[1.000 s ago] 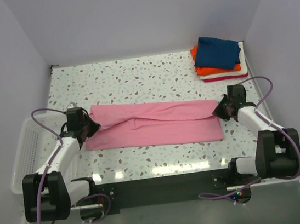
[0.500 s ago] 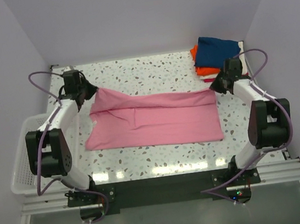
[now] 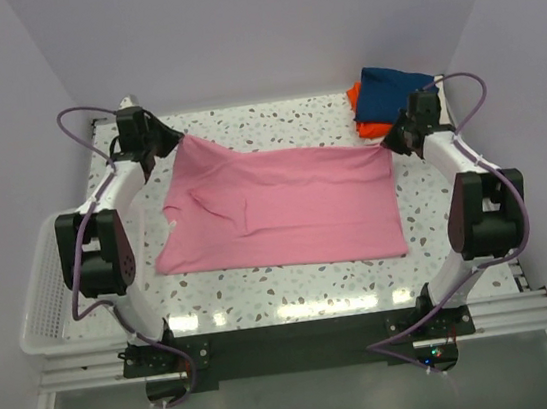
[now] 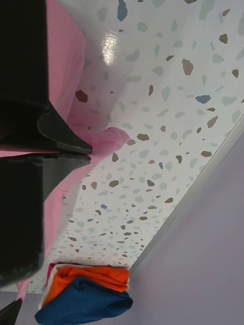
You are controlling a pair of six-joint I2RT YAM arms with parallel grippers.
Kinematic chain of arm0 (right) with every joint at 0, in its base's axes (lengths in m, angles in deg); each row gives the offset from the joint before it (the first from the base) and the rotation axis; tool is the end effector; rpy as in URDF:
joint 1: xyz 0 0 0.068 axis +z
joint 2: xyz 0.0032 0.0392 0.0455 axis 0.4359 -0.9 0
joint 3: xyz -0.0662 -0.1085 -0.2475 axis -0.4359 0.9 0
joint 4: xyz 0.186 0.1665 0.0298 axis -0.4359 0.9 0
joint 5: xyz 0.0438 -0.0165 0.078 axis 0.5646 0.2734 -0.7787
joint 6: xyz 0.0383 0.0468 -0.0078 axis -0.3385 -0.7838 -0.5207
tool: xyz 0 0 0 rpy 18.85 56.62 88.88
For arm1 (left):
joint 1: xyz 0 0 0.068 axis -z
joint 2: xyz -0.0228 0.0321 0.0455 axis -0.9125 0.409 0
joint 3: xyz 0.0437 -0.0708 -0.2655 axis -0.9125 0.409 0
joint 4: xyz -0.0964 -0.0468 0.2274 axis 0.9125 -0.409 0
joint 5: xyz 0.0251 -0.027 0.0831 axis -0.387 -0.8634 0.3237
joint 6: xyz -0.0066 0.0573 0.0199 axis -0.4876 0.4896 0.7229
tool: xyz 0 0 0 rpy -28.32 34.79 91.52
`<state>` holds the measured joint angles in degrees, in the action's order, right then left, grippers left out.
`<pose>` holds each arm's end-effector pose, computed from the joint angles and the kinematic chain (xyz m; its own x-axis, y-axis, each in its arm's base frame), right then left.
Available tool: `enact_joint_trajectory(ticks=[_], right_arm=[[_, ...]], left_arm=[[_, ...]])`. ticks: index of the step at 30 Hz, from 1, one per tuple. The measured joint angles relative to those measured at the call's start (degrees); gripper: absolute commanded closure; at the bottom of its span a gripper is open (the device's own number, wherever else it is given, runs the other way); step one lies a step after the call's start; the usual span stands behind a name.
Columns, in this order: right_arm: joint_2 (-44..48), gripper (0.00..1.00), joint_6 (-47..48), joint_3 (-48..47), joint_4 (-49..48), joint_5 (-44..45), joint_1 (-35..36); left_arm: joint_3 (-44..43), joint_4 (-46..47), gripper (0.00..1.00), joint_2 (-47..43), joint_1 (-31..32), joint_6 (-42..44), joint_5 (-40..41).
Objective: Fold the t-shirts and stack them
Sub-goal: Fold the tshirt
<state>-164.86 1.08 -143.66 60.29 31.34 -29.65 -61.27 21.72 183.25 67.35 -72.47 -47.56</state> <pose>0.3803 -0.0233 0.2404 -0.5334 0.6117 -0.5842 0.4163 0.7911 0.4483 0.4219 -0.0169 0.2671 -0.4429 -0.6867 -0.5765 -0.2446 0.7111 -0.6591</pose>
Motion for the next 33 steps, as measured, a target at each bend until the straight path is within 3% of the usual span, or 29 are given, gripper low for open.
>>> enact_joint_trajectory(ticks=[10,25,33], right_arm=[[0.00,1.00,0.22,1.68,-0.57,-0.02,-0.07],[9.42,1.00,-0.13,14.29,-0.94,0.04,-0.76],[14.40,1.00,-0.46,20.15,-0.94,0.02,-0.87]], left_arm=[[2.36,0.59,1.00,-2.29,0.00,0.87,-0.39],[23.32,0.20,1.00,-20.96,-0.07,-0.26,0.66],[29.40,-2.84,1.00,-30.45,-0.17,-0.74,3.28]])
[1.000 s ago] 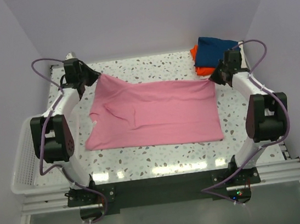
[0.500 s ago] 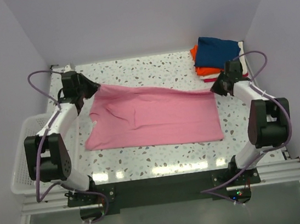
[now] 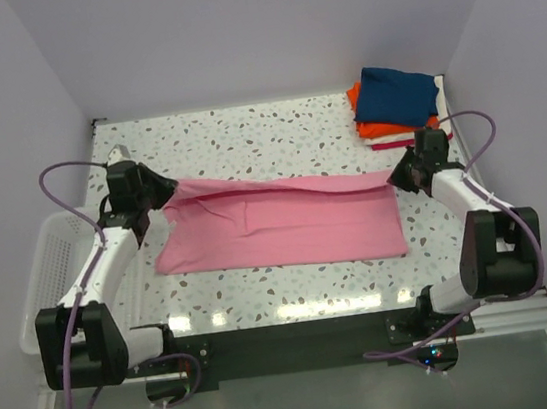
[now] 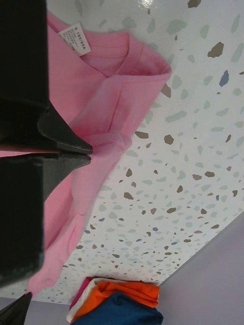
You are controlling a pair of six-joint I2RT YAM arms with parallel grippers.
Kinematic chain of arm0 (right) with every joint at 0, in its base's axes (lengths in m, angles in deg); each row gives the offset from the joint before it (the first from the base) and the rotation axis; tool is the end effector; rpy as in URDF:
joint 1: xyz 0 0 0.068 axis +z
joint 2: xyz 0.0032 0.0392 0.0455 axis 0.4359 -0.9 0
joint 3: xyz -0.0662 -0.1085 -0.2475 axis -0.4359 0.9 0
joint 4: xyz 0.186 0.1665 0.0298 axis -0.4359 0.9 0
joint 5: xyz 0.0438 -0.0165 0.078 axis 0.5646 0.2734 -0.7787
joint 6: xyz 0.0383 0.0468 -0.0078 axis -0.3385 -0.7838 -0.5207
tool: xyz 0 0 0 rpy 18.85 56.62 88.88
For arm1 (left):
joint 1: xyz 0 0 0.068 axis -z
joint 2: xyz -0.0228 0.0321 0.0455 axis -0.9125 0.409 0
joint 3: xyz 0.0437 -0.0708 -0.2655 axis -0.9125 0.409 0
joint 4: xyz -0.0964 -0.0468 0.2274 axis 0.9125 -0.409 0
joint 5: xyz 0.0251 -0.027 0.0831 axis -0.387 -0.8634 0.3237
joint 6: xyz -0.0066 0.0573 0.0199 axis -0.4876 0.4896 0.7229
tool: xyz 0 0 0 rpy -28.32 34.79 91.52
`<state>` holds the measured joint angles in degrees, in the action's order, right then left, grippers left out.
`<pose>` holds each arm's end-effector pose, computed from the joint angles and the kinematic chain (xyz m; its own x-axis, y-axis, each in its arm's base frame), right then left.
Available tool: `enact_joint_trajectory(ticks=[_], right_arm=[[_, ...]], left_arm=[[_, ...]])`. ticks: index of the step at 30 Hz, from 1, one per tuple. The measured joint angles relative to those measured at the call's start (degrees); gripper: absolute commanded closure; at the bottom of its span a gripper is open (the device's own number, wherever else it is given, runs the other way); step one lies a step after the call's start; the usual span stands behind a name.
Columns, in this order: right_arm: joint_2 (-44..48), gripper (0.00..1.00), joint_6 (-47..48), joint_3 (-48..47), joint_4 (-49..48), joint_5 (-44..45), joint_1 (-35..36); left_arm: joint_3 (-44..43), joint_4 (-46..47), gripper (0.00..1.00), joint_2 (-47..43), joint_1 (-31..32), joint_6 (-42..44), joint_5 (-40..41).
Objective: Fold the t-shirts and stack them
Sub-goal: Fold the tshirt
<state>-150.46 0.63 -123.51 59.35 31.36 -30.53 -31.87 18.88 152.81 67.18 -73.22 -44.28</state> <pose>0.2984 -0.0225 0.2113 -0.5669 0.6298 -0.5310 0.4692 0.7767 0.4202 0.2798 -0.0097 0.2631 -0.4205 -0.7017 -0.5752 -0.3074 0.7066 -0.6373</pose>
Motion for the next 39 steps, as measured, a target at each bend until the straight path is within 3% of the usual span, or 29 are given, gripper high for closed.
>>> enact_joint_trajectory(ticks=[12,35,39], right_arm=[[6.86,1.00,0.07,5.97,0.28,0.00,-0.26],[9.33,1.00,0.85,12.94,0.66,-0.26,-0.26],[9.33,0.90,1.09,13.49,0.76,-0.48,-0.26]], left_arm=[[6.25,-3.61,1.00,-6.67,-0.09,-0.02,1.92],[15.76,-5.05,1.00,-13.07,-0.09,0.00,2.89],[17.38,-5.11,1.00,-13.92,-0.09,-0.09,2.93]])
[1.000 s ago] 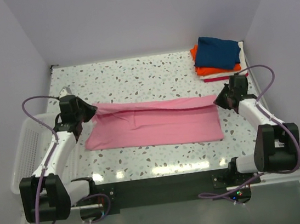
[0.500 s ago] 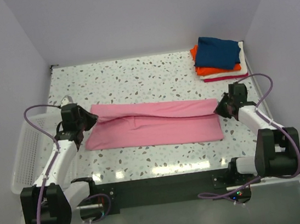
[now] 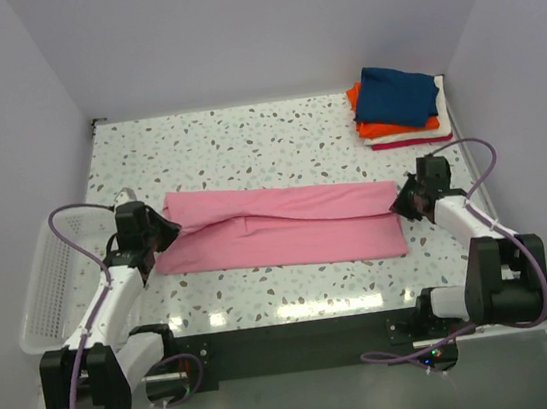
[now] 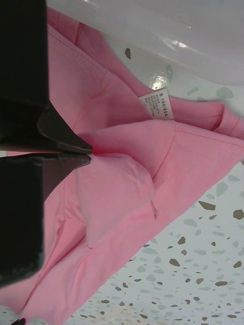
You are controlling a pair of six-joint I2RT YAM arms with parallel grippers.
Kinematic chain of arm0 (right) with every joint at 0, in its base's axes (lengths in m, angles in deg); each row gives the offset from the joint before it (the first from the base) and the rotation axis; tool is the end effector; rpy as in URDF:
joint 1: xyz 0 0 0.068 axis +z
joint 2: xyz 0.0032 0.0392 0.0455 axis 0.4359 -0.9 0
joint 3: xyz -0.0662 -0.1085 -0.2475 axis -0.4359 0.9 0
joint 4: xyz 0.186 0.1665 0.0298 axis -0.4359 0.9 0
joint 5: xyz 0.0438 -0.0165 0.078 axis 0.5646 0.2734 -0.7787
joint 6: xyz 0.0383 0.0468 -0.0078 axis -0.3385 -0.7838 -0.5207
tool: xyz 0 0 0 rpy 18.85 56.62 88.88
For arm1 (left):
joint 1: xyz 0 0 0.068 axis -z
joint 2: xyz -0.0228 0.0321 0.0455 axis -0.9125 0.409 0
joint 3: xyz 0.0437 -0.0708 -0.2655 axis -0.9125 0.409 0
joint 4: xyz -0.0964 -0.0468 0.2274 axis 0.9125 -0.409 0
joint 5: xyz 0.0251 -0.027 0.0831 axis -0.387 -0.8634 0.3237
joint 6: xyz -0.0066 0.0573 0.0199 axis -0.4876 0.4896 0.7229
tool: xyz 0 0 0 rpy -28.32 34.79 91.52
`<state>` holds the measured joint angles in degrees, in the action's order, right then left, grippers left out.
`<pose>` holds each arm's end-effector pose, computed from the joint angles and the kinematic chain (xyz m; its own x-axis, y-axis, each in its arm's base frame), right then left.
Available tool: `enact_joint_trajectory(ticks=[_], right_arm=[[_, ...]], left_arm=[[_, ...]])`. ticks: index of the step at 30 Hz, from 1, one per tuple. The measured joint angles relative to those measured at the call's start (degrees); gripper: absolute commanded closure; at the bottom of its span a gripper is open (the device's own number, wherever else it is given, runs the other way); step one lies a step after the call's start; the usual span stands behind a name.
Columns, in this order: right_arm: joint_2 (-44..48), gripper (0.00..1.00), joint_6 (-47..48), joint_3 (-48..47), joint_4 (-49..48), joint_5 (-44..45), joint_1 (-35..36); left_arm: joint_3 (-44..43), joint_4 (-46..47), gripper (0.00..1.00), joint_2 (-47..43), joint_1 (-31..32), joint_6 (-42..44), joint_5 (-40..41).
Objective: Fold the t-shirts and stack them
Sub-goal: Fold the tshirt
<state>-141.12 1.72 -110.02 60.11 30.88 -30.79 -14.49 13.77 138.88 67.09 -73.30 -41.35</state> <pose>0.2410 -0.0185 0.1802 -0.6195 0.6213 -0.4797 0.4913 0.7836 0.3804 0.2069 -0.0054 0.2075 -0.4718 -0.7039 -0.5310 -0.4280 0.7094 -0.5600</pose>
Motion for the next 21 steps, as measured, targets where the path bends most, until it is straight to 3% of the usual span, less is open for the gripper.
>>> enact_joint_trajectory(ticks=[3,4,6,13,18,21], right_arm=[[0.44,0.74,0.22,0.04,0.42,0.02,0.00],[0.74,0.66,0.42,0.04,0.68,0.04,0.00],[1.38,0.60,0.90,0.02,1.66,0.13,-0.04],[5.62,0.57,2.75,-1.86,6.67,0.79,-0.28],[6.19,0.58,3.67,-4.79,7.13,1.14,1.46],[5.25,0.58,3.45,-6.29,7.56,3.30,6.75]], left_arm=[[0.96,-0.11,0.89,-0.26,0.00,-0.33,-0.07],[1.22,-0.11,0.78,-0.28,0.00,-0.35,-0.09],[1.88,-0.04,0.74,-0.42,0.00,-0.55,-0.11],[3.15,-0.42,0.57,-1.60,-0.09,-1.05,0.02],[2.71,-1.18,0.56,-2.45,-0.09,-0.79,0.17],[0.79,-1.53,0.56,-2.49,-0.09,-0.39,0.20]])
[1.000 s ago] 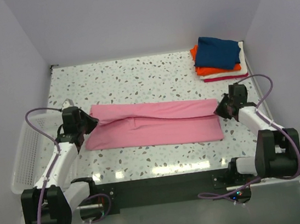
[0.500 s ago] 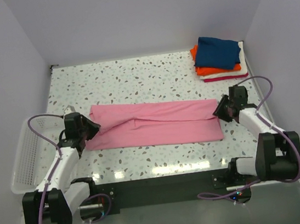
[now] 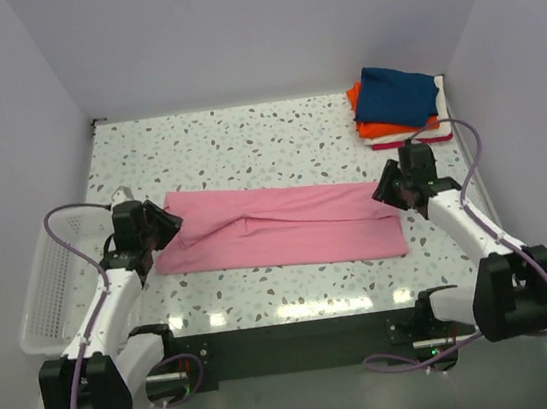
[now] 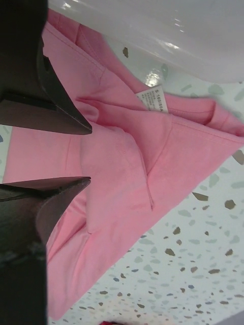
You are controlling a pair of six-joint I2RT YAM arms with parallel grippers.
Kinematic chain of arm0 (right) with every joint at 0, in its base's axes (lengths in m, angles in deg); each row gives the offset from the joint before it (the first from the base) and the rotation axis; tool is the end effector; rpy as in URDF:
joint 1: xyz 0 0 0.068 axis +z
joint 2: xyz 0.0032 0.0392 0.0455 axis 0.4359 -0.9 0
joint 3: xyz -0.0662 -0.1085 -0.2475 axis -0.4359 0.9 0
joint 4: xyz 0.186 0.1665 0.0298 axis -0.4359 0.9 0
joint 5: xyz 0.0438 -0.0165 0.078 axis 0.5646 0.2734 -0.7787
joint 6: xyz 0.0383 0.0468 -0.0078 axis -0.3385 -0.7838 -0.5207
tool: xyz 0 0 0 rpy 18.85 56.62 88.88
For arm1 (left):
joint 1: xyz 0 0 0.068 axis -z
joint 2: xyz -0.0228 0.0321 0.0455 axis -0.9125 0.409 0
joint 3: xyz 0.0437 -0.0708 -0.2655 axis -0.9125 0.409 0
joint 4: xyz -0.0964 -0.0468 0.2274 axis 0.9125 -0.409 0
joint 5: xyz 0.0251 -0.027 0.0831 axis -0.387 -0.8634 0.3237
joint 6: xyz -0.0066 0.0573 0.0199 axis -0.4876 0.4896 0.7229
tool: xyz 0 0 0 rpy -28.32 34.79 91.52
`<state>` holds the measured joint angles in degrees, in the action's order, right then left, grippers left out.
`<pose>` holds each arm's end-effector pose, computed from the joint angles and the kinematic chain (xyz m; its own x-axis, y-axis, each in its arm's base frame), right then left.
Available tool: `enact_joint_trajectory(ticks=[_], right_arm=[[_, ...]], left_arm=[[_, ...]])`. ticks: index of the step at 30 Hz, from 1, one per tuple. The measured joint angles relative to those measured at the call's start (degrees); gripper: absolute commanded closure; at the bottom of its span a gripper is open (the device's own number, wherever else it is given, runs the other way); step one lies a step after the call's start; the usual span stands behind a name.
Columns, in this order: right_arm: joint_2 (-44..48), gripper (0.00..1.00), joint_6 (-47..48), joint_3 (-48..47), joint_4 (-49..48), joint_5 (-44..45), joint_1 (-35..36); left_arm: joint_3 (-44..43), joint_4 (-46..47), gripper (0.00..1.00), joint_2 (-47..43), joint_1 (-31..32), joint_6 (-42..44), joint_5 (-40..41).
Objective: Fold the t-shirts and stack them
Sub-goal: Fold the tshirt
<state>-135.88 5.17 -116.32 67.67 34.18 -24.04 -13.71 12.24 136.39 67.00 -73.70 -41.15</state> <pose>0.2399 0.0072 0.2239 -0.6547 0.4954 -0.5710 0.3611 0.8685 0.3396 0.1989 -0.0048 0.2085 -0.4641 -0.7097 -0.5301 -0.4325 0.7038 -0.5636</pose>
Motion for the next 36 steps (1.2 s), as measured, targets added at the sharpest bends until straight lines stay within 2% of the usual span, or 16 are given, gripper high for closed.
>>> enact_joint_trajectory(ticks=[4,9,15,19,27,36], right_arm=[[-4.39,0.60,-0.81,-2.19,-1.07,0.33,5.18],[-12.31,0.62,-1.55,-2.73,-2.34,2.64,5.20],[-17.35,0.63,-2.78,-1.64,-3.63,4.26,4.09],[-17.03,0.64,-4.09,-0.55,-5.99,4.02,2.71],[-14.36,0.64,-6.97,3.45,-10.14,-0.28,-1.79],[-9.25,0.64,-8.61,8.24,-11.28,-4.35,-3.78]], left_arm=[[-3.67,0.33,0.57,0.98,0.24,0.50,0.07],[-7.02,1.44,0.57,5.99,2.97,0.52,0.72],[-8.59,2.25,0.60,14.73,9.81,-0.68,4.24],[-9.38,2.56,0.62,21.07,12.48,-3.10,6.32],[-9.94,4.85,0.64,29.29,13.16,-6.91,8.41],[-21.40,5.99,0.64,40.39,13.88,-5.66,10.60]])
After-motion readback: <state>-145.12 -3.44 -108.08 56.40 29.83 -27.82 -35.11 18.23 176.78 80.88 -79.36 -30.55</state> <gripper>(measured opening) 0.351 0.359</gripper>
